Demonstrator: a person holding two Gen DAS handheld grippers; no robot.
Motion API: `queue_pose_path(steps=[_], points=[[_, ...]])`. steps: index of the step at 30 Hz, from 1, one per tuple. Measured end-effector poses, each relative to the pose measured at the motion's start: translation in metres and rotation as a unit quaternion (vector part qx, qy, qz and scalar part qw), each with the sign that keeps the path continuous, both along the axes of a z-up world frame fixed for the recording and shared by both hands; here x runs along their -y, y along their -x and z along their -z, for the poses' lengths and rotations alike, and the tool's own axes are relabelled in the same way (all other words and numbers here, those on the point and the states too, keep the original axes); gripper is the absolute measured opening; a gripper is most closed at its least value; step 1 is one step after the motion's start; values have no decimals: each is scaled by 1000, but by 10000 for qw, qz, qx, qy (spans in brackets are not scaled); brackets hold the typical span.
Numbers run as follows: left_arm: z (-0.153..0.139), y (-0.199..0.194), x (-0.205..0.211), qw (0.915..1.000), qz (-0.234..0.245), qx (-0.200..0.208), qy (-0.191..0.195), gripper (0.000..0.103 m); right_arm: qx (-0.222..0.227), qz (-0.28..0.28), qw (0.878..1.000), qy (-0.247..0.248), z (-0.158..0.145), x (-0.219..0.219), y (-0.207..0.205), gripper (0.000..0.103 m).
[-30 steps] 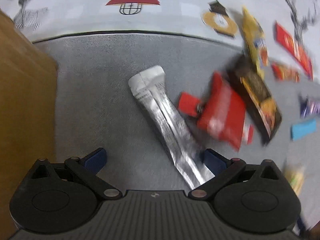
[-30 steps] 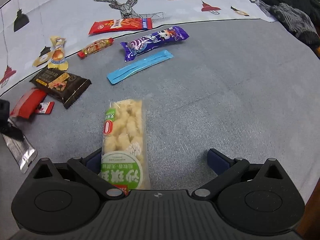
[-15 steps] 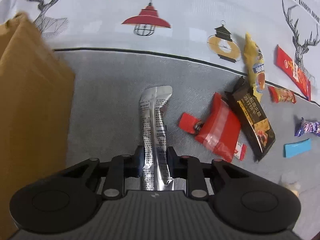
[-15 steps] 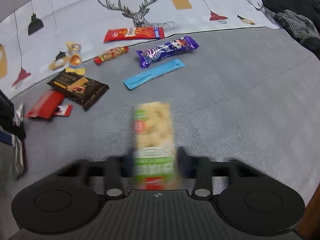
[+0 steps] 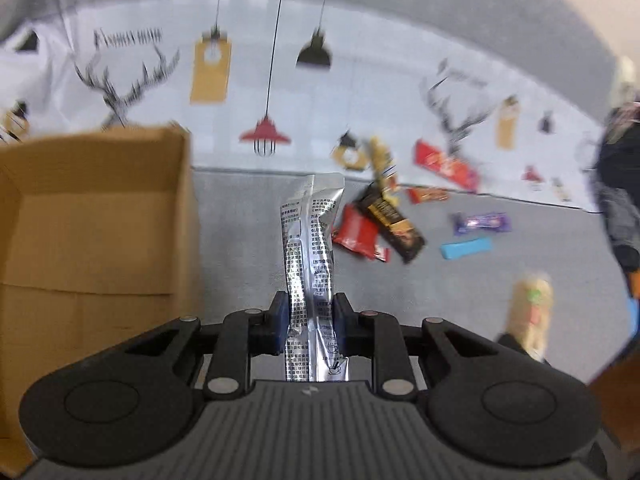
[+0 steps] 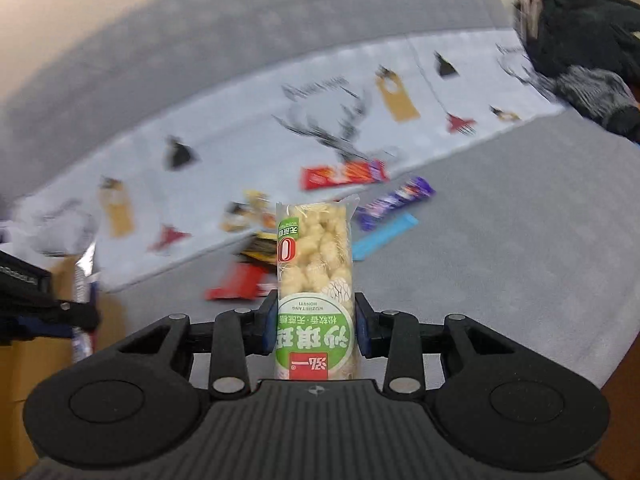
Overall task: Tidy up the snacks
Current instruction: 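Carry both snacks over the box and open both tools to drop them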
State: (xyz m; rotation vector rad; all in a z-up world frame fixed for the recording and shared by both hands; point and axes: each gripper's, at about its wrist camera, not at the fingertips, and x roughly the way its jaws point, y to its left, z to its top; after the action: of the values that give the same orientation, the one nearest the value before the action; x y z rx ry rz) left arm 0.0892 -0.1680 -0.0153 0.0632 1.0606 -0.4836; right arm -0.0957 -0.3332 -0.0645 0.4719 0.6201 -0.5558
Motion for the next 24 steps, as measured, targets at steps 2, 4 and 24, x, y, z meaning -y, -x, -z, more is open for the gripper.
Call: queue_pose_path(steps=[2,4,24], points=[[-22,27,-27,9996,148,227,64,26,135,-303,9994,-65,-20,-26,15,39],[-40,54,-58,9988,228,423,26,26,175,-634,9978,-120,-35,-55,29,38],[-26,193,-306,9950,-640,585,-502,26,-663,-2531,9649,-235,-62,-277,88,39]])
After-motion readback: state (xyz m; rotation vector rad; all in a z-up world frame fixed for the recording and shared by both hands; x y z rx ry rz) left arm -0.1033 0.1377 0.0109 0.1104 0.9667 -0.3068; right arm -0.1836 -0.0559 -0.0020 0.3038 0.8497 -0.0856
